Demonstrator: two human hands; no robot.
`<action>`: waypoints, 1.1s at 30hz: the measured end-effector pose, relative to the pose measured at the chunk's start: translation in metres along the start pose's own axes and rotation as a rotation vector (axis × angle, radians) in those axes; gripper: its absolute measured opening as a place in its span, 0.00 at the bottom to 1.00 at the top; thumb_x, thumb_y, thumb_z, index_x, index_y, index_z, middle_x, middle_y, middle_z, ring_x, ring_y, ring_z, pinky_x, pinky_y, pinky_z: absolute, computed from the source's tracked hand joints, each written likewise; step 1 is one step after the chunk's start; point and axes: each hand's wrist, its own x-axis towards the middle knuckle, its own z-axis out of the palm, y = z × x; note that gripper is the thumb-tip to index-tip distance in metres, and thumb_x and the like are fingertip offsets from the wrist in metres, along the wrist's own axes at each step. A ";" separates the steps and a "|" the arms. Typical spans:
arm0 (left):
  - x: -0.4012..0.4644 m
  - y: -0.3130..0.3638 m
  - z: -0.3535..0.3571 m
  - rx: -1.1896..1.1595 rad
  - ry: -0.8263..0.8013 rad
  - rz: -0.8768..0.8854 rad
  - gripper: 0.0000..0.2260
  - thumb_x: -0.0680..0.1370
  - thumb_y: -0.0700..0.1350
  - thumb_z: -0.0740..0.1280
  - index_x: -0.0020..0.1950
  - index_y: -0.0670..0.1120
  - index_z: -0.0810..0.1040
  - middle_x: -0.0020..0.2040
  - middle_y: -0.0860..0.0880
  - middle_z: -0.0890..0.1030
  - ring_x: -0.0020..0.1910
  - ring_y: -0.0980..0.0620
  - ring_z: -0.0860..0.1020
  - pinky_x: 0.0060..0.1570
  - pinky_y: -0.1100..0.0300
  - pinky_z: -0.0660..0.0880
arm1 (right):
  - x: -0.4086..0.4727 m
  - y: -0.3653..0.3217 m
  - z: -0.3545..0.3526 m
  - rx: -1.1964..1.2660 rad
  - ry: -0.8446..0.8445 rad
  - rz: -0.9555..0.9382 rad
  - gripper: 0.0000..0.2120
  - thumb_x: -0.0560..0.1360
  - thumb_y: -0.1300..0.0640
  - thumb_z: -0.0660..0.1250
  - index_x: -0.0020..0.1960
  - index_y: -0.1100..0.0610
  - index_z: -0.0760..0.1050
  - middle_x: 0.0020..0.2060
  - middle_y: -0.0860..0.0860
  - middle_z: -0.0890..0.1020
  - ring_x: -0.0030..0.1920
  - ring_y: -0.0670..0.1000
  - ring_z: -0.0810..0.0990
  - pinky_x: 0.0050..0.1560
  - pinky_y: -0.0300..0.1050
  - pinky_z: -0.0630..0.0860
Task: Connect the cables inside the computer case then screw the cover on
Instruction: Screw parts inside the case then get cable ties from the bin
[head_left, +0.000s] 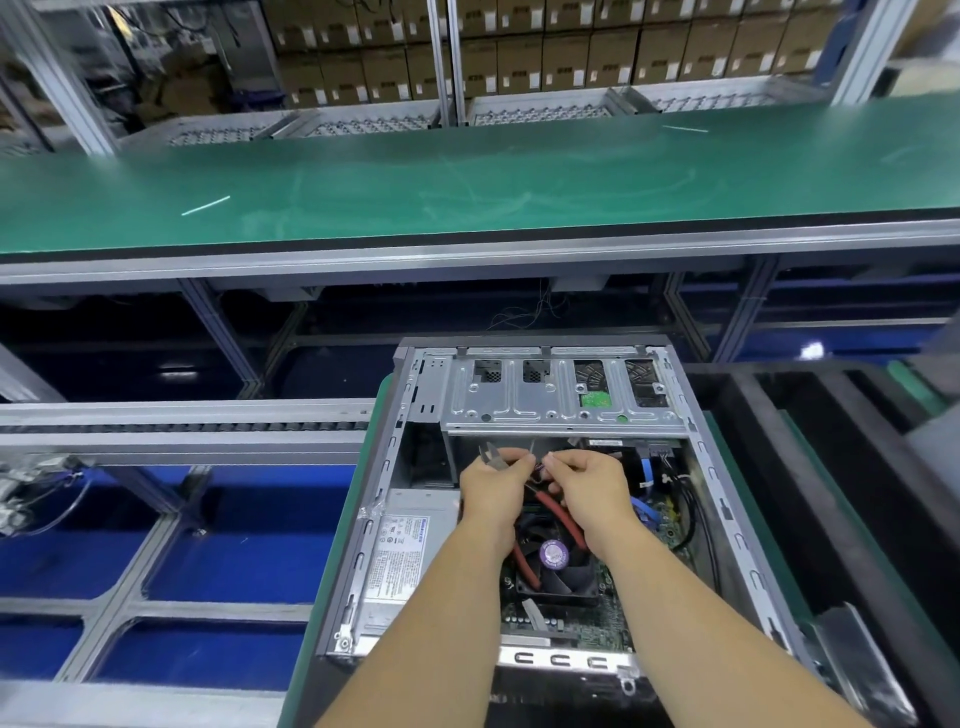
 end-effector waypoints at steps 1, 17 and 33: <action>-0.001 0.000 0.000 0.009 0.002 0.004 0.04 0.74 0.38 0.73 0.42 0.46 0.83 0.36 0.49 0.83 0.35 0.53 0.78 0.31 0.63 0.71 | 0.000 0.000 0.000 0.016 -0.001 0.005 0.08 0.79 0.61 0.69 0.42 0.56 0.83 0.35 0.48 0.84 0.35 0.46 0.77 0.38 0.39 0.75; 0.000 0.000 0.001 0.135 0.019 0.046 0.02 0.70 0.38 0.73 0.40 0.45 0.83 0.32 0.50 0.82 0.30 0.53 0.76 0.31 0.62 0.71 | 0.002 0.004 0.002 0.196 0.001 0.029 0.04 0.78 0.61 0.71 0.45 0.56 0.84 0.34 0.48 0.84 0.40 0.49 0.76 0.45 0.44 0.77; 0.001 -0.002 0.002 0.195 -0.019 0.097 0.01 0.69 0.38 0.73 0.38 0.43 0.83 0.33 0.48 0.82 0.34 0.52 0.77 0.38 0.58 0.76 | 0.013 0.008 0.003 0.313 0.000 0.134 0.02 0.75 0.59 0.75 0.46 0.57 0.86 0.36 0.51 0.85 0.39 0.50 0.74 0.44 0.45 0.75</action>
